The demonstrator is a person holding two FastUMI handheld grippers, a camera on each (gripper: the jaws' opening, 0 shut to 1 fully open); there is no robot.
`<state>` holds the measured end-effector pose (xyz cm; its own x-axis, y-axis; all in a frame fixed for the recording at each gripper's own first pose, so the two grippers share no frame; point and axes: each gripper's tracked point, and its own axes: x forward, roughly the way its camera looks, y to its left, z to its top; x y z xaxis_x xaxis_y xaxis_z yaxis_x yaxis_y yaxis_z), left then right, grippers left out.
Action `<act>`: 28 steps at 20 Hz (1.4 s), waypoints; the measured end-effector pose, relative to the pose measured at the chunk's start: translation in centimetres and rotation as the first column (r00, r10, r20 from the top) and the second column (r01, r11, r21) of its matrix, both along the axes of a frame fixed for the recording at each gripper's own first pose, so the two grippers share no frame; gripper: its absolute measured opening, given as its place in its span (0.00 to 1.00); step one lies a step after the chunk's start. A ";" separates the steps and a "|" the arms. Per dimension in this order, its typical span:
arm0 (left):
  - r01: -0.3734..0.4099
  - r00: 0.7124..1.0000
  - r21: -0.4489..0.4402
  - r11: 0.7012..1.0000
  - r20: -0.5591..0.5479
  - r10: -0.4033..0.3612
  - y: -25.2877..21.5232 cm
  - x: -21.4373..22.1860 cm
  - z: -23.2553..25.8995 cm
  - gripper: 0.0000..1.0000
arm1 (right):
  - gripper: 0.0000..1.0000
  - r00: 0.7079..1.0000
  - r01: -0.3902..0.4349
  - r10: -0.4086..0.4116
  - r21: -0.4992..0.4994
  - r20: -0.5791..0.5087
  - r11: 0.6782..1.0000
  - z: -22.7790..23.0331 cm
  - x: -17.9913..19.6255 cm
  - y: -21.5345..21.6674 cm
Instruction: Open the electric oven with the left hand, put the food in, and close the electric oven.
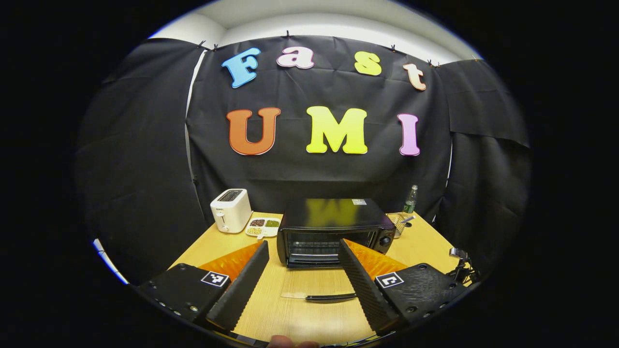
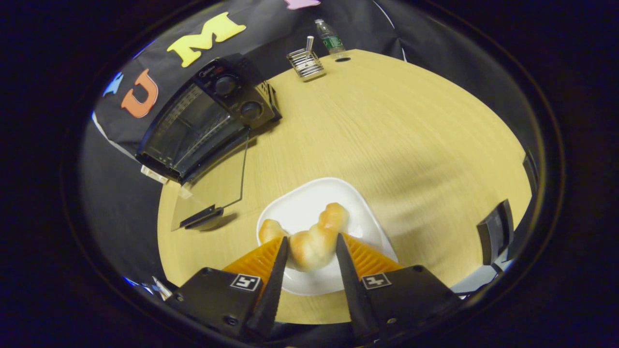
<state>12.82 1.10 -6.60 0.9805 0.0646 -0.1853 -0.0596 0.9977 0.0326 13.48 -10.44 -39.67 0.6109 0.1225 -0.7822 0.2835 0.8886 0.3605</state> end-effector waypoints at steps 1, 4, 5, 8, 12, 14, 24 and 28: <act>0.004 1.000 0.001 1.000 -0.002 -0.004 0.1 -0.1 0.0 0.94 | 0.55 1.000 0.015 -0.015 0.010 -0.006 1.000 0.1 0.0 0.0; 0.020 1.000 -0.001 1.000 0.003 -0.020 0.3 -0.3 0.5 0.95 | 0.27 0.999 0.050 -0.050 0.053 -0.005 0.997 0.6 -0.1 0.5; 0.027 1.000 -0.002 1.000 0.006 -0.027 0.3 -0.2 0.6 0.95 | 0.21 0.998 0.060 -0.060 0.072 -0.003 0.996 0.7 -0.2 0.7; 0.051 0.999 -0.002 0.999 0.007 -0.051 0.6 -0.2 0.7 0.94 | 0.11 0.993 0.112 -0.115 0.143 0.011 0.983 2.2 -0.9 1.3; 0.075 0.997 -0.009 0.997 0.010 -0.075 1.1 -0.3 0.8 0.94 | 0.12 0.982 0.169 -0.185 0.240 0.045 0.956 5.4 -1.5 3.1; 0.075 0.997 -0.010 0.997 0.003 -0.075 1.7 -0.5 0.7 0.94 | 0.10 0.977 0.177 -0.203 0.275 0.069 0.945 7.0 -0.8 4.6; -0.028 0.999 0.012 1.000 -0.043 0.029 8.8 -3.9 0.7 0.94 | 0.11 0.941 0.131 -0.252 0.444 0.227 0.887 12.9 12.2 13.5; -0.086 0.993 0.040 0.996 -0.077 0.089 12.0 -5.6 0.2 0.94 | 0.11 0.918 0.124 -0.289 0.495 0.271 0.860 13.7 18.9 16.2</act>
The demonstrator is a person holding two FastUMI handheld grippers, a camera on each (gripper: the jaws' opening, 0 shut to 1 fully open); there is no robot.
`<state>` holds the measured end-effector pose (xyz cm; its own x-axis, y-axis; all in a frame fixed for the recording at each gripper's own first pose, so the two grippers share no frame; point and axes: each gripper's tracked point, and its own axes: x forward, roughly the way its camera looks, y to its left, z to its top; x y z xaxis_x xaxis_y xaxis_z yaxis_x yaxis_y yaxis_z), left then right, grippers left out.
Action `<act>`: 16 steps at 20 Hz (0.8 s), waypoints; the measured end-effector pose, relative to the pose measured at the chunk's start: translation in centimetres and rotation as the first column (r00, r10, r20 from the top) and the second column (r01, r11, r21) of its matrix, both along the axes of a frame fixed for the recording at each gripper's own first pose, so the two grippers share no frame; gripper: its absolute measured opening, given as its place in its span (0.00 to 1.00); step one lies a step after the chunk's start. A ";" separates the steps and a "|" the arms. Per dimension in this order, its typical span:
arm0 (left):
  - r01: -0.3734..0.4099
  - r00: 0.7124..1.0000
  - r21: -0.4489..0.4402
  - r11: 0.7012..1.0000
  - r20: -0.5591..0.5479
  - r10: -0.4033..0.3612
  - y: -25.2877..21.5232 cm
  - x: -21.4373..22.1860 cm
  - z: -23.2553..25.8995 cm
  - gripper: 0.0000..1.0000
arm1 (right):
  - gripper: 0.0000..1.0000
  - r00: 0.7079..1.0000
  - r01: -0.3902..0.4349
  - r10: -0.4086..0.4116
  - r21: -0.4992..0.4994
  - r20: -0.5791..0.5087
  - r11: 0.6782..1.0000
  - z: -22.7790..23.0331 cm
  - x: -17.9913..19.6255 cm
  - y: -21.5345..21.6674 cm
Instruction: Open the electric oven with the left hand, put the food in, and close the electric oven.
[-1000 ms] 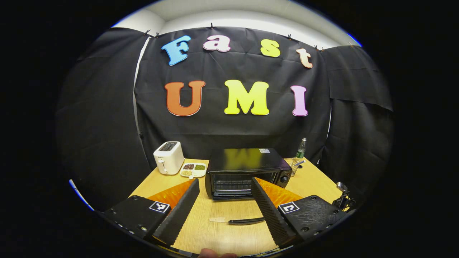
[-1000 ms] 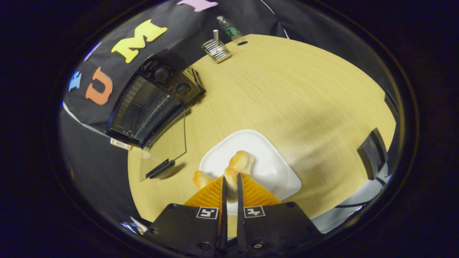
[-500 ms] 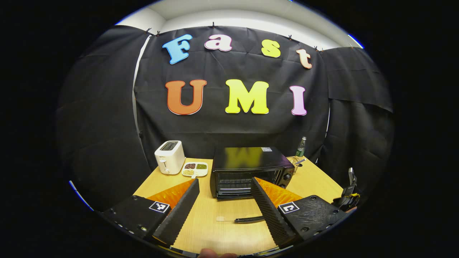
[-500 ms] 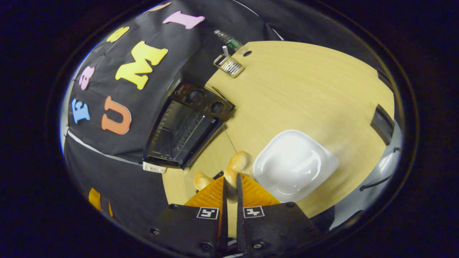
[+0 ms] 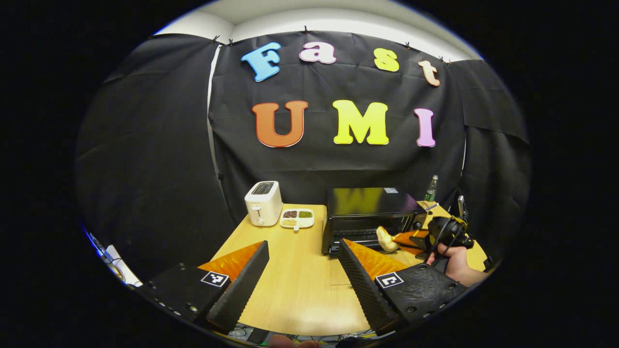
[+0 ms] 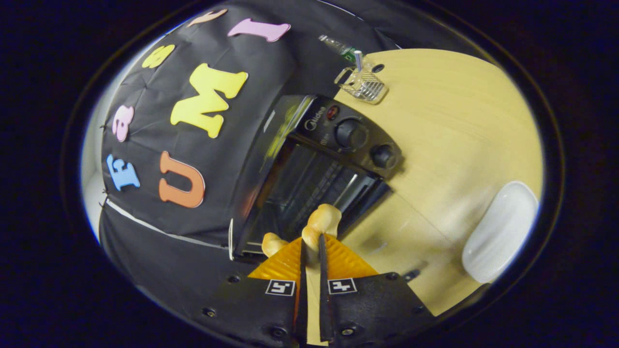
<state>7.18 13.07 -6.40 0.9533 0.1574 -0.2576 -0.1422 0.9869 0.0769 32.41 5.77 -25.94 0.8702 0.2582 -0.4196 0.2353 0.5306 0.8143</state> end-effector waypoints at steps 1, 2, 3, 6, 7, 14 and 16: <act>-0.015 1.000 0.003 1.000 -0.007 0.015 0.7 -0.4 -0.2 0.94 | 0.10 1.000 0.004 -0.004 -0.008 0.010 1.000 -0.2 1.4 0.4; -0.030 0.999 0.007 1.000 -0.015 0.030 1.3 -0.9 -0.3 0.94 | 0.12 1.000 0.015 -0.015 -0.018 0.016 1.000 -0.4 2.5 0.5; -0.043 0.999 0.011 0.999 -0.025 0.043 1.9 -1.2 -0.5 0.94 | 0.11 0.999 0.029 -0.028 -0.016 0.020 0.999 -0.7 3.4 0.6; -0.085 0.995 0.023 0.996 -0.058 0.086 3.8 -2.5 -0.9 0.95 | 0.11 0.995 0.092 -0.093 0.022 0.026 0.996 -1.7 6.2 0.8; -0.094 0.993 0.024 0.995 -0.065 0.096 4.2 -2.7 -1.1 0.96 | 0.10 0.993 0.111 -0.112 0.032 0.023 0.993 -2.2 7.1 0.9; -0.081 0.993 0.038 0.996 -0.080 0.083 4.4 -3.0 -0.9 0.97 | 0.13 0.981 0.188 -0.191 0.065 0.039 0.980 -4.0 10.7 1.2; -0.072 0.994 0.043 0.997 -0.079 0.075 4.4 -3.1 -0.9 0.97 | 0.20 0.977 0.205 -0.206 0.035 0.050 0.978 -3.8 10.4 0.9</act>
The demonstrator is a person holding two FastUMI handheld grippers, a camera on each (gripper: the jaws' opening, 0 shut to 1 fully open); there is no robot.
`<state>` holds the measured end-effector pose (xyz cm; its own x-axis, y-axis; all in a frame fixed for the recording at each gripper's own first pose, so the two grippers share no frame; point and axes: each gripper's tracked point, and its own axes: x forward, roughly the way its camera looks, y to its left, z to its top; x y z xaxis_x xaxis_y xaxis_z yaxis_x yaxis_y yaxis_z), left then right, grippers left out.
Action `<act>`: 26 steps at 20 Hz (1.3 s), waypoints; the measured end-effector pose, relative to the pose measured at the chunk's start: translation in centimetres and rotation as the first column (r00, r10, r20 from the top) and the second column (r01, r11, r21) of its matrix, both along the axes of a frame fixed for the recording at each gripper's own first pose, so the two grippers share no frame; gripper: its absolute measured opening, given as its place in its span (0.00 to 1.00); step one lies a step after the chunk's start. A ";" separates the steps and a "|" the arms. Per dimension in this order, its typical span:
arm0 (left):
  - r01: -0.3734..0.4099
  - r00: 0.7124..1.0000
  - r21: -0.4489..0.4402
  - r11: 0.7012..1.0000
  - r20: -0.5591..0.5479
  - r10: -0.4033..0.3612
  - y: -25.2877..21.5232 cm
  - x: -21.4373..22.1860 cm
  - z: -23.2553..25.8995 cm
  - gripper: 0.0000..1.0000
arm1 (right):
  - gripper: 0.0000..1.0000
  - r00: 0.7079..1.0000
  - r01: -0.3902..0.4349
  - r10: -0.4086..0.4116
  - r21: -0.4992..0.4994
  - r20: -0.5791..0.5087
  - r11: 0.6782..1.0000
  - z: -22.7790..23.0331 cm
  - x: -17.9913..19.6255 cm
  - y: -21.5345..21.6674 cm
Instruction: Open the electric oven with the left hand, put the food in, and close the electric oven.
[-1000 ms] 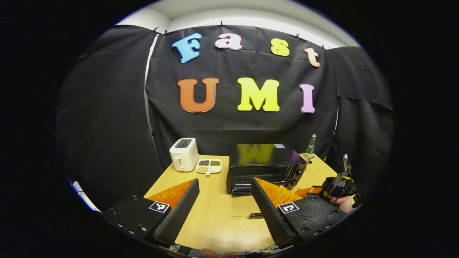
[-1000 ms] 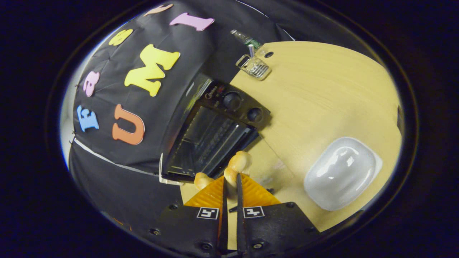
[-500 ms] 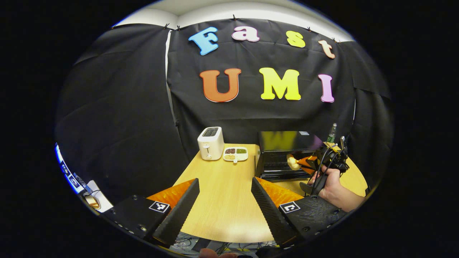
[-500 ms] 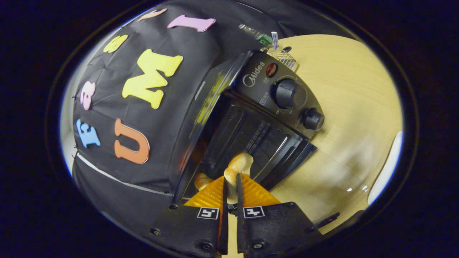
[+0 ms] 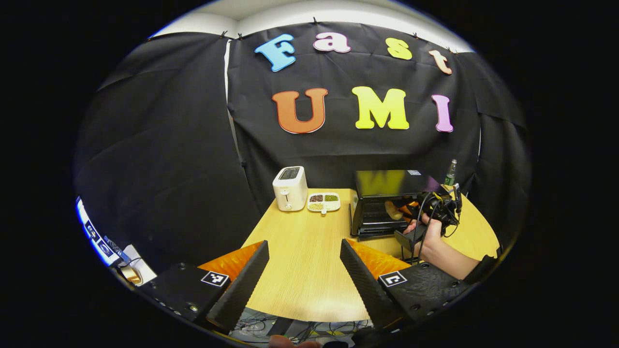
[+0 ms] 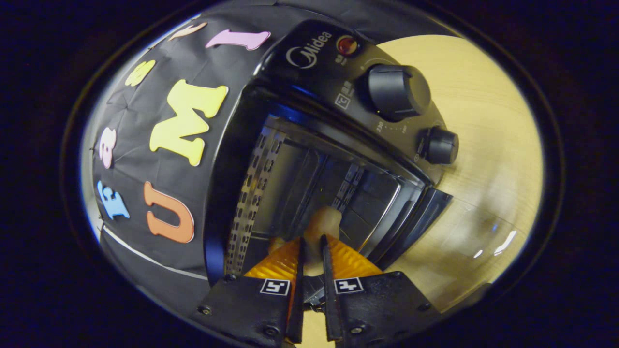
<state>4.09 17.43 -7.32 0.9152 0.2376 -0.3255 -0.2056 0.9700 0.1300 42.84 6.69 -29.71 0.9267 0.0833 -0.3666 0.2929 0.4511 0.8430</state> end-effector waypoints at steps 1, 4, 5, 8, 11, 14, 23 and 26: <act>0.003 1.000 -0.002 1.000 0.002 -0.003 -0.1 -0.1 0.2 0.97 | 0.17 1.000 -0.005 0.005 -0.009 0.016 1.000 0.3 0.0 0.1; 0.009 1.000 -0.018 1.000 0.014 -0.008 -0.6 -0.1 0.1 0.98 | 0.42 0.999 -0.035 0.036 -0.053 0.019 0.998 0.8 -0.9 0.7; 0.013 1.000 -0.023 1.000 0.017 -0.012 -0.8 -0.2 0.1 0.98 | 0.48 0.999 -0.045 0.045 -0.082 0.008 0.996 0.8 -1.4 0.7; 0.028 0.999 -0.037 0.999 0.030 -0.027 -1.8 -0.5 0.2 0.98 | 0.64 0.998 -0.055 0.055 -0.144 -0.004 0.988 1.4 -3.5 0.4; 0.046 0.998 -0.048 0.998 0.047 -0.044 -2.8 -0.7 0.3 0.98 | 0.82 0.997 -0.081 0.080 -0.143 -0.011 0.986 2.1 -7.0 1.1; 0.066 0.997 -0.059 0.996 0.050 -0.063 -3.8 -0.5 -0.1 0.98 | 0.84 0.990 -0.142 0.139 -0.200 -0.033 0.969 2.7 -11.5 1.7; 0.165 0.986 -0.168 0.972 0.016 -0.165 -9.4 1.6 -3.6 0.98 | 0.95 0.965 -0.255 0.229 -0.635 -0.125 0.729 5.6 -24.2 -3.0; 0.207 0.977 -0.197 0.958 -0.011 -0.213 -11.8 2.0 -5.5 0.89 | 0.96 0.966 -0.247 0.218 -0.748 -0.139 0.616 7.1 -27.8 -5.8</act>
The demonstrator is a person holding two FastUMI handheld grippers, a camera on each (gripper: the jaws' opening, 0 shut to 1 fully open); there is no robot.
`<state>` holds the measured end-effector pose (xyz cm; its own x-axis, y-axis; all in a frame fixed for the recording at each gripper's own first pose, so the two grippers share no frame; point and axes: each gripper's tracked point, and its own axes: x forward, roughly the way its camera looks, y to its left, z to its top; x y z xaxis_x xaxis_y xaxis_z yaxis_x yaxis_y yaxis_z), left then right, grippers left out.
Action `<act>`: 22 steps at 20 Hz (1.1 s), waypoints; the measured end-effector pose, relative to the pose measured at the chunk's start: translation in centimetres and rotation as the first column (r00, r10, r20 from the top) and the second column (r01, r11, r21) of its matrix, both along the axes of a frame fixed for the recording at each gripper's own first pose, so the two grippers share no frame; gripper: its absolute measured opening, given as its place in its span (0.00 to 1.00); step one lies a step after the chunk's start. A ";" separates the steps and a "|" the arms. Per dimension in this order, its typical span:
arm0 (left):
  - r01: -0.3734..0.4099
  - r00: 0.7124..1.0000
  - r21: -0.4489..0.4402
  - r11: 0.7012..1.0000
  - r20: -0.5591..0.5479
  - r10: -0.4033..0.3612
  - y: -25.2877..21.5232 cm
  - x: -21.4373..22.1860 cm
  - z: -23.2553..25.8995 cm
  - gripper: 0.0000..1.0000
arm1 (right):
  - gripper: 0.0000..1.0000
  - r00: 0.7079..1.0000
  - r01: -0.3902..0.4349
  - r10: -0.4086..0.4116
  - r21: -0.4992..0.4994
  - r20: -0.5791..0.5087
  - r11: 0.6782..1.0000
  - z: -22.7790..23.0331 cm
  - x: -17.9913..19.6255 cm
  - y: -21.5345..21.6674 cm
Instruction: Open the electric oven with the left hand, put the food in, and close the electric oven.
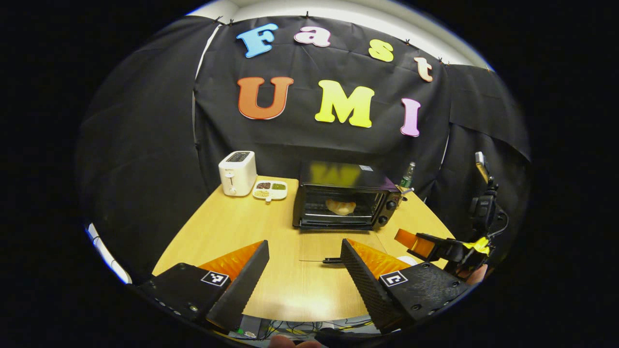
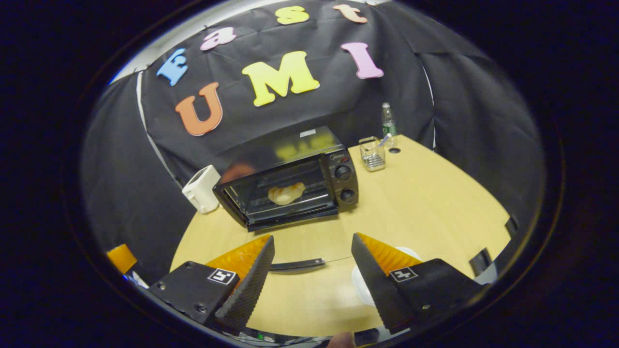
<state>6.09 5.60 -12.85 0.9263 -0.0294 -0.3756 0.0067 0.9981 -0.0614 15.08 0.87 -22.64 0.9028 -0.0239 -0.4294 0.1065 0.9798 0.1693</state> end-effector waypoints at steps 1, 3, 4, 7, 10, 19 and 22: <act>0.013 1.000 0.000 1.000 -0.008 -0.013 -0.7 0.2 -0.6 0.96 | 0.96 1.000 0.001 -0.001 -0.031 0.000 1.000 0.3 -1.1 -0.6; 0.050 0.999 -0.004 0.999 -0.019 -0.050 -2.2 0.5 -2.1 0.94 | 0.96 1.000 0.023 -0.023 -0.083 0.000 0.996 0.8 -2.9 -2.2; 0.068 0.997 -0.005 0.998 -0.022 -0.068 -2.9 0.7 -3.0 0.94 | 0.96 1.000 0.030 -0.030 -0.111 0.000 0.993 1.0 -3.8 -2.9; 0.086 0.994 -0.020 0.996 -0.061 -0.087 -4.3 0.9 -6.0 0.94 | 0.96 0.999 0.034 -0.036 -0.176 -0.007 0.984 2.0 -5.9 -4.2; 0.100 0.988 -0.076 0.992 -0.111 -0.108 -6.4 1.1 -9.0 0.95 | 0.97 0.999 0.037 -0.041 -0.239 -0.012 0.970 3.1 -7.4 -5.2; 0.064 0.987 -0.010 0.998 -0.150 -0.064 -8.6 6.0 -18.7 0.95 | 0.98 0.997 0.066 -0.072 -0.297 -0.010 0.952 5.2 -10.0 -7.0; 0.070 0.978 -0.025 0.997 -0.193 -0.073 -10.0 7.7 -21.2 0.95 | 1.00 0.993 0.094 -0.110 -0.276 -0.044 0.957 4.5 -10.8 -8.4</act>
<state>13.77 -4.36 -34.06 0.8313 -0.1009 -0.5466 0.0641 0.9942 -0.0860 4.24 -7.55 -18.17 0.8629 -0.2382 -0.4456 0.2100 0.9712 -0.1125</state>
